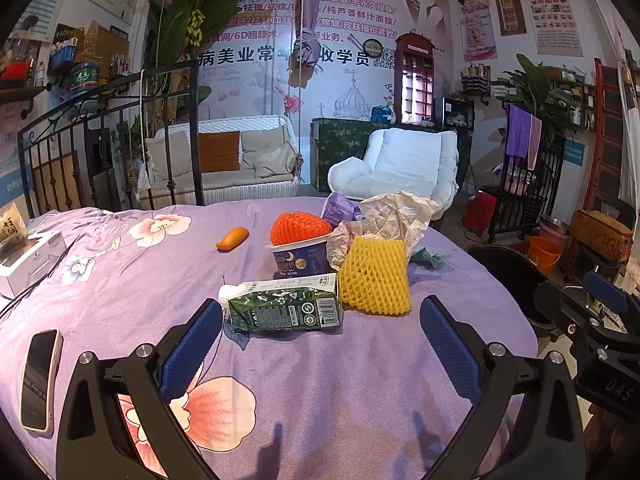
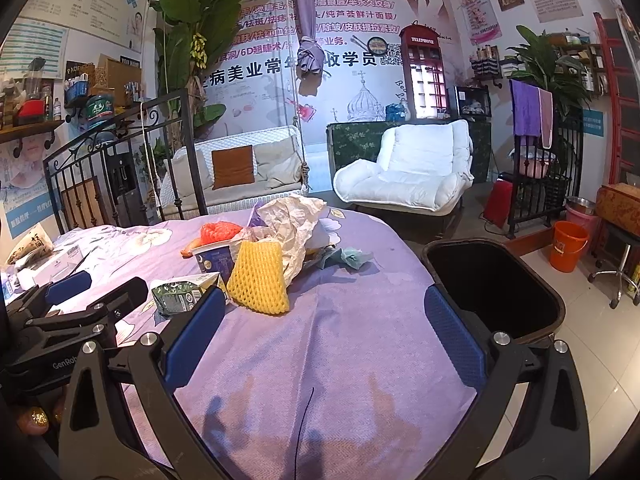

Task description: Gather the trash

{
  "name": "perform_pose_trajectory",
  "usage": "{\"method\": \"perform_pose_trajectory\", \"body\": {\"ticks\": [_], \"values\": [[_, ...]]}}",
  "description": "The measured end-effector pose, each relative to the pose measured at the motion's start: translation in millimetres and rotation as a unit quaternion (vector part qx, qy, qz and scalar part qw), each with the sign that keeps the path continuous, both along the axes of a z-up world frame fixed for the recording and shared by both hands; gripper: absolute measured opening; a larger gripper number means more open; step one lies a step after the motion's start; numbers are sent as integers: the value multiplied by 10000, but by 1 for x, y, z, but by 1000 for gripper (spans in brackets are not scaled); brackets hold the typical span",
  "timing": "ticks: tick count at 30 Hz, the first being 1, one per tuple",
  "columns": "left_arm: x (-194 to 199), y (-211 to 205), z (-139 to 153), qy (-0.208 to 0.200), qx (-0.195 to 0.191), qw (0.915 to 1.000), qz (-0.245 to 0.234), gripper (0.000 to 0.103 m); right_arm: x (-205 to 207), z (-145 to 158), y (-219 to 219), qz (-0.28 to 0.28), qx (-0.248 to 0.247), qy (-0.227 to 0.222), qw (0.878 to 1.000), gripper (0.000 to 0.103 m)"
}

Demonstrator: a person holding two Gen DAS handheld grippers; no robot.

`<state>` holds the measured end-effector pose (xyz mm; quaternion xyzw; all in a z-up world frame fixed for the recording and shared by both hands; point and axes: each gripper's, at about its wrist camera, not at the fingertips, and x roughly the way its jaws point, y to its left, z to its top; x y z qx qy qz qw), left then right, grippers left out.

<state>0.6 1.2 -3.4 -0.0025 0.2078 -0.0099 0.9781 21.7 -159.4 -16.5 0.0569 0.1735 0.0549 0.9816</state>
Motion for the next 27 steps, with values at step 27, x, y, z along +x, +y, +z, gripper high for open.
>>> {"method": "perform_pose_trajectory", "body": {"ticks": [27], "values": [[0,2,-4,22,-6,10000,-13,98,1,0,3,43,0,29,10000,99]]}}
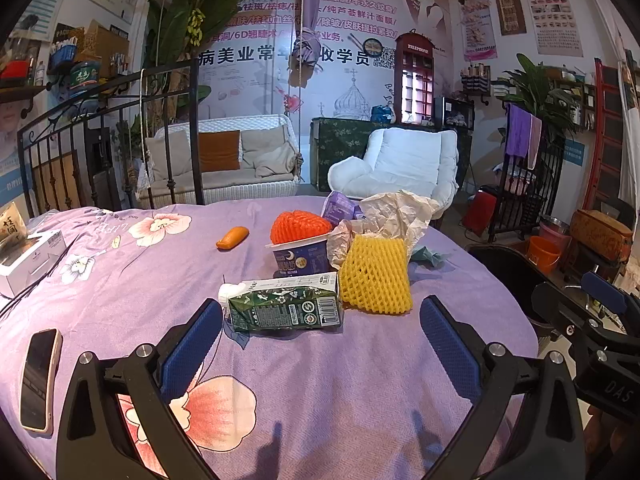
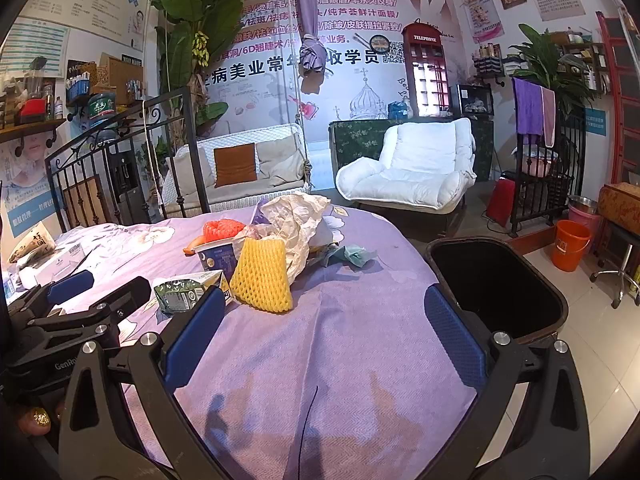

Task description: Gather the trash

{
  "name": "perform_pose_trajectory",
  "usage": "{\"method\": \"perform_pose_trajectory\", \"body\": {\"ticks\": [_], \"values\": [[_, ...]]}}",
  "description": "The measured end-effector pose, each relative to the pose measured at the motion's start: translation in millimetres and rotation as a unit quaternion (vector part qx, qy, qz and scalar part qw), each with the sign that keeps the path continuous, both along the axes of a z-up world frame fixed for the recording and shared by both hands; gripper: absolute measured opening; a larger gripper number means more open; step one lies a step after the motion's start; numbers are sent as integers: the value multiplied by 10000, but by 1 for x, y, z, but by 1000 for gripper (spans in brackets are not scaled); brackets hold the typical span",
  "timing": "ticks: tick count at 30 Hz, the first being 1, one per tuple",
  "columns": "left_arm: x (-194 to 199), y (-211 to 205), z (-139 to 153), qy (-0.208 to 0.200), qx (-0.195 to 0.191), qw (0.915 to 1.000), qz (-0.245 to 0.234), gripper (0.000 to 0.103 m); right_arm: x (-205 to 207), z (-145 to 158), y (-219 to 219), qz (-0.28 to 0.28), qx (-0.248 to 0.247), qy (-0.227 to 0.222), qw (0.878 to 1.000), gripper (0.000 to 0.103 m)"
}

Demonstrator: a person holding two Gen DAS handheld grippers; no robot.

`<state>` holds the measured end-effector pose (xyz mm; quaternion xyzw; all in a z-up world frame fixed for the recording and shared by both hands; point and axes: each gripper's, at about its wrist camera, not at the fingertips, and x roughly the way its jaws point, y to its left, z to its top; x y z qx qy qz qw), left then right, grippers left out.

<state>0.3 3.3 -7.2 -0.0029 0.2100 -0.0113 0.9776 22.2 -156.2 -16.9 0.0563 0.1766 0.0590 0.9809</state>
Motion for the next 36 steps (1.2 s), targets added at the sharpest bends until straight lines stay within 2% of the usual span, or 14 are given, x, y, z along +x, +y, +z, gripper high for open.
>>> {"method": "perform_pose_trajectory", "body": {"ticks": [14,17,21,26,29,32,36], "values": [[2,5,-7,56,72,10000,7,98,5,0,0,129,-52,91,9999,99],[9,15,-12,242,72,9997,26,98,18,-2,3,426,-121,332,9985,99],[20,37,-21,616,-18,9980,134,98,44,-6,22,1112,-357,741,9904,99],[25,61,-27,864,-11,9958,306,98,74,-10,56,2058,-646,1079,9705,99],[27,72,-29,972,109,9945,372,98,94,-13,77,2543,-799,1355,9542,99],[31,83,-29,1036,128,9938,389,98,113,-13,99,3049,-1047,1553,9338,99],[38,95,-28,1126,127,9928,389,98,141,-15,135,3662,-1605,1795,8988,99]]}}
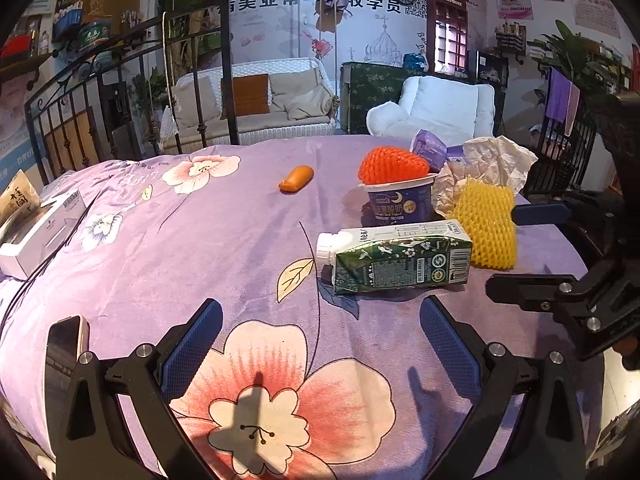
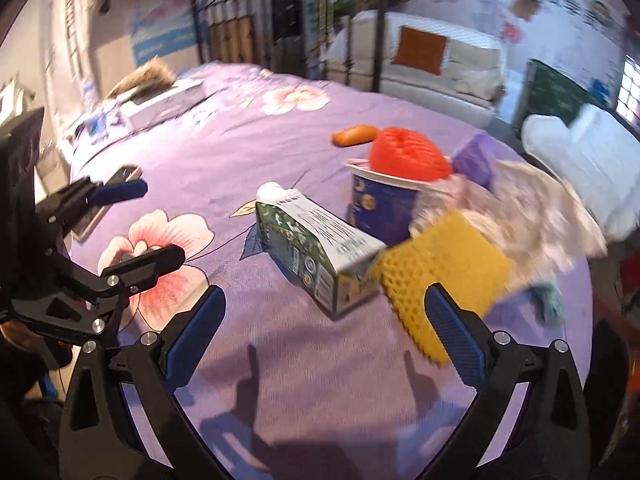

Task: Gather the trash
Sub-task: 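Grasp the milk carton with the right tool while the left tool grasps the orange sausage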

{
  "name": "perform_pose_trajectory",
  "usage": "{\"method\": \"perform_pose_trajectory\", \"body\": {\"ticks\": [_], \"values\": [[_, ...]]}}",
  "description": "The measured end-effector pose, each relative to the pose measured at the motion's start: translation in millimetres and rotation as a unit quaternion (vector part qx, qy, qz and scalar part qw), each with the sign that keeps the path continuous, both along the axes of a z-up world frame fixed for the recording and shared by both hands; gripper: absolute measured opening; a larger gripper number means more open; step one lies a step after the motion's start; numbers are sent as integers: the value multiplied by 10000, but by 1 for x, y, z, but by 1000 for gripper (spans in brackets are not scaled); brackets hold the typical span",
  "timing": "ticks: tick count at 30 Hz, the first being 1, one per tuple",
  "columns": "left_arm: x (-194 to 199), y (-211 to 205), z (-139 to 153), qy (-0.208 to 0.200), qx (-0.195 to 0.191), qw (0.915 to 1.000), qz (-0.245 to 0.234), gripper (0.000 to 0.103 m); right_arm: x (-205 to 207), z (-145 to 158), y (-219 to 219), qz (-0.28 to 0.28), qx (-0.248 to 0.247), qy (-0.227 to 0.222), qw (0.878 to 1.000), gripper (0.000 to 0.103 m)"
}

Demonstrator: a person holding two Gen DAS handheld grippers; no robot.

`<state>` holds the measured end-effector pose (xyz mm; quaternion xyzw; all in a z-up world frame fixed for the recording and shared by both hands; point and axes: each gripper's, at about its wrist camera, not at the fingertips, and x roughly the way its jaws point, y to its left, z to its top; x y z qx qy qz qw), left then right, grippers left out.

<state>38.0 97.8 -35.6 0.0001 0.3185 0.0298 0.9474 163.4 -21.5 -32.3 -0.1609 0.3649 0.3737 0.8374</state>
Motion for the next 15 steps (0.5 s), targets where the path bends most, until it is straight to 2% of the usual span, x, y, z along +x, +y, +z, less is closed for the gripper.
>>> {"method": "perform_pose_trajectory", "body": {"ticks": [5,8,11,15], "values": [[5,7,0,47,69,9999,-67,98,42,-4,40,597,-494,372,9963,97],[8,13,-1,73,21,9999,-69,98,57,-10,56,870,-806,568,9913,93],[14,22,-3,185,-124,9997,-109,98,66,-21,76,1157,-1129,769,9839,83],[23,29,-2,269,-59,9996,-117,98,69,-42,91,1414,-1659,942,9714,73]]}}
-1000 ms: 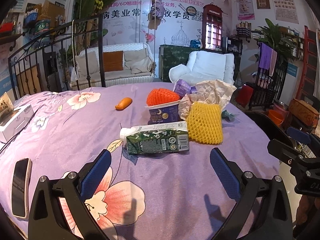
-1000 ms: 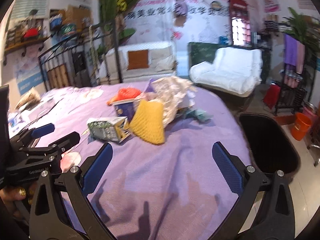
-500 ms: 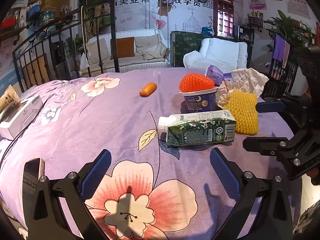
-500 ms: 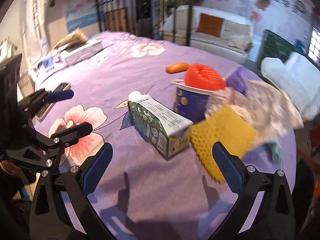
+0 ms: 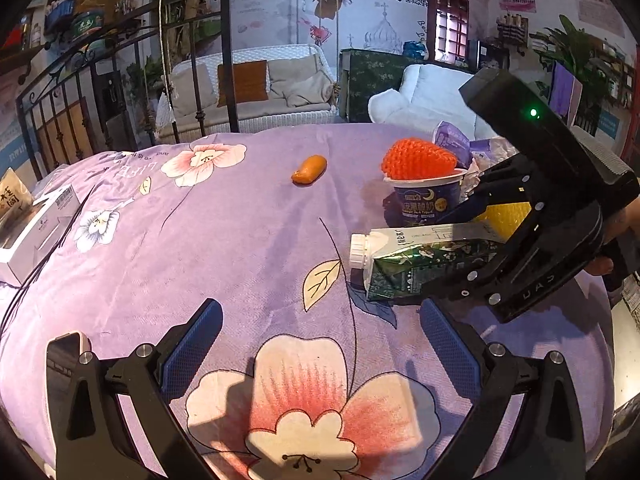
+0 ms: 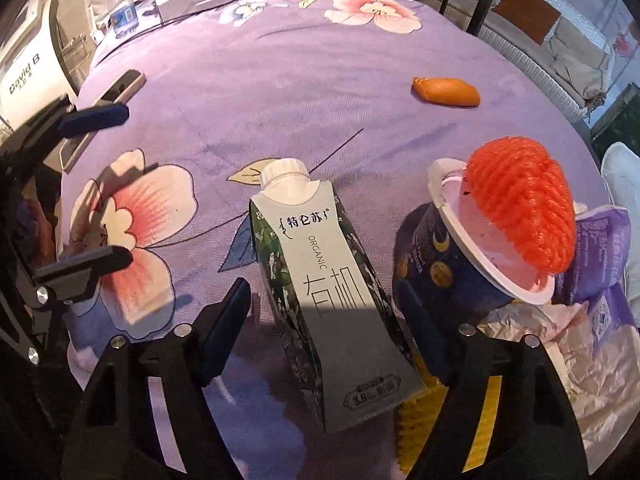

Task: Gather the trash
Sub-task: 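Grasp the milk carton with the right tool while the left tool grasps the orange sausage, then carry the milk carton to the black bin with the right tool and release it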

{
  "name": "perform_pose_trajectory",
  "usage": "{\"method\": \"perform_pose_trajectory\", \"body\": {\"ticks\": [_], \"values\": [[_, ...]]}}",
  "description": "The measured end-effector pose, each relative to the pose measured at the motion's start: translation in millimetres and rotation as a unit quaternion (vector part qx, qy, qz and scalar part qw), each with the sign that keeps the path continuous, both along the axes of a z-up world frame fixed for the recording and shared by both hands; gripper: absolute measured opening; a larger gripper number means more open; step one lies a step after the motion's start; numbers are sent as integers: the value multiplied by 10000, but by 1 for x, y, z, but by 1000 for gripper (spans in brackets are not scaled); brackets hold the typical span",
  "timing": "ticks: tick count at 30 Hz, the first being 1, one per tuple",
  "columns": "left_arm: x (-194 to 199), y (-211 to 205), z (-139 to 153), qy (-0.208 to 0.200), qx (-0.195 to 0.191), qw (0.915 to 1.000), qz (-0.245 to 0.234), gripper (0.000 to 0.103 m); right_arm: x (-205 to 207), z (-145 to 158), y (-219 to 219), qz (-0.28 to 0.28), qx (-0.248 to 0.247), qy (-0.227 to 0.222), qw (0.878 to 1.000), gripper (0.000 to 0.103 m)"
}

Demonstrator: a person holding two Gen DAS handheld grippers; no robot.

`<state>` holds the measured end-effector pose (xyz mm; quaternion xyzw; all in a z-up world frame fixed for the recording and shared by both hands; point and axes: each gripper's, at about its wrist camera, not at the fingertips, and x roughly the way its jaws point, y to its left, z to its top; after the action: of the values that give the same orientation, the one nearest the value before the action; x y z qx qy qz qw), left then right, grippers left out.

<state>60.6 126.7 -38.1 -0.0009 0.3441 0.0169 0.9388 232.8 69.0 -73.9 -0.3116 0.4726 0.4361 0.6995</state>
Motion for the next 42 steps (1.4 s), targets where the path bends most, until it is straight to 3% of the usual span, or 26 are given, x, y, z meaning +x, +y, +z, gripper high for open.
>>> {"method": "perform_pose_trajectory", "body": {"ticks": [4,7,14,23,27,36,38,42], "values": [[14,7,3,102,58,9999,-55,98,2,-13,3,149,-322,131,9993,62],[26,13,4,170,-10,9998,-91,98,0,-14,0,170,-242,185,9994,51],[74,28,8,321,-254,9989,-215,98,-13,-7,-23,-80,182,161,9997,51],[151,36,-10,894,-318,9952,-257,67,-30,-2,-71,-595,925,175,9938,51],[183,34,-14,1026,-277,9941,-222,63,-35,0,-91,-975,1261,174,9871,51],[248,16,-29,1314,278,9907,-221,58,-59,11,-120,-1545,1899,-168,9694,51],[256,15,-34,1390,310,9896,-203,48,-63,13,-123,-1709,1992,-250,9646,51],[261,18,-36,1363,301,9902,-64,38,-68,14,-132,-1919,2176,-305,9565,51]]}}
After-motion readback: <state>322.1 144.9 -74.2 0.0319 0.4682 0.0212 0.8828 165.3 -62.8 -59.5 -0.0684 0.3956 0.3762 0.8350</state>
